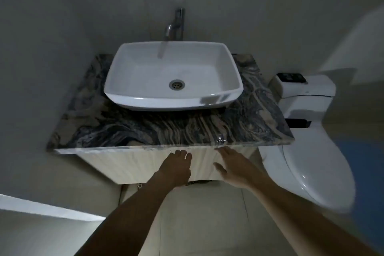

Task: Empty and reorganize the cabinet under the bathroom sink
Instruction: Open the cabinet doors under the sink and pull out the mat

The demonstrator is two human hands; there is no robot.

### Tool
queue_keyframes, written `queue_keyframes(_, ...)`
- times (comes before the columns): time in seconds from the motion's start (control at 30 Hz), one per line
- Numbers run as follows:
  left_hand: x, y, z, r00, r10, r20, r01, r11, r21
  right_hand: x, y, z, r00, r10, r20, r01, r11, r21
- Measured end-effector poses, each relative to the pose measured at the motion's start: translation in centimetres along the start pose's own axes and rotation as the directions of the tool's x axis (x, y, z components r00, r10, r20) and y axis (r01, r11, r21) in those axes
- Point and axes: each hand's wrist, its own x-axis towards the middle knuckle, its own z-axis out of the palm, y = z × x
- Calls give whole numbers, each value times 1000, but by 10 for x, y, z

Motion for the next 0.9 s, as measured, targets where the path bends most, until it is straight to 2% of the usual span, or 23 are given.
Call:
queue_keyframes(0.07, 15, 1, 21, 999, -37, 12, 38, 998, -50, 14, 11, 21, 996, -26, 84, 29, 999, -36)
queue_keyframes(0.13, 24, 2, 42, 996, -82, 32, 83, 996, -19, 30, 23, 45, 990, -31, 141, 39, 997, -61)
queue_keyframes(0.27, 32, 2, 60, 974, -169, 153, 166, 985, 38, 65, 35, 75, 991, -76, 110, 94, 983, -159)
queue_keyframes(0.37, 34, -1, 68, 971, -191, 146, 184, 981, 56, 81, 39, 89, 992, -88, 93, 106, 971, -215)
queue_keyframes(0.5, 36, -8, 78, 975, -167, 150, 159, 985, 60, 93, 42, 100, 997, -10, 74, 27, 974, -224)
queue_keyframes(0.67, 33, -2, 76, 992, -124, -26, 125, 992, 31, 84, 35, 108, 996, 78, 51, -75, 996, -57)
queue_keyframes(0.83, 10, 17, 68, 993, -121, -5, 120, 988, -96, 55, 22, 117, 987, 148, -70, -147, 989, 13)
queue_keyframes(0.9, 5, 25, 60, 990, -121, 69, 131, 975, -182, 44, 21, 121, 973, 193, -128, -188, 981, 54)
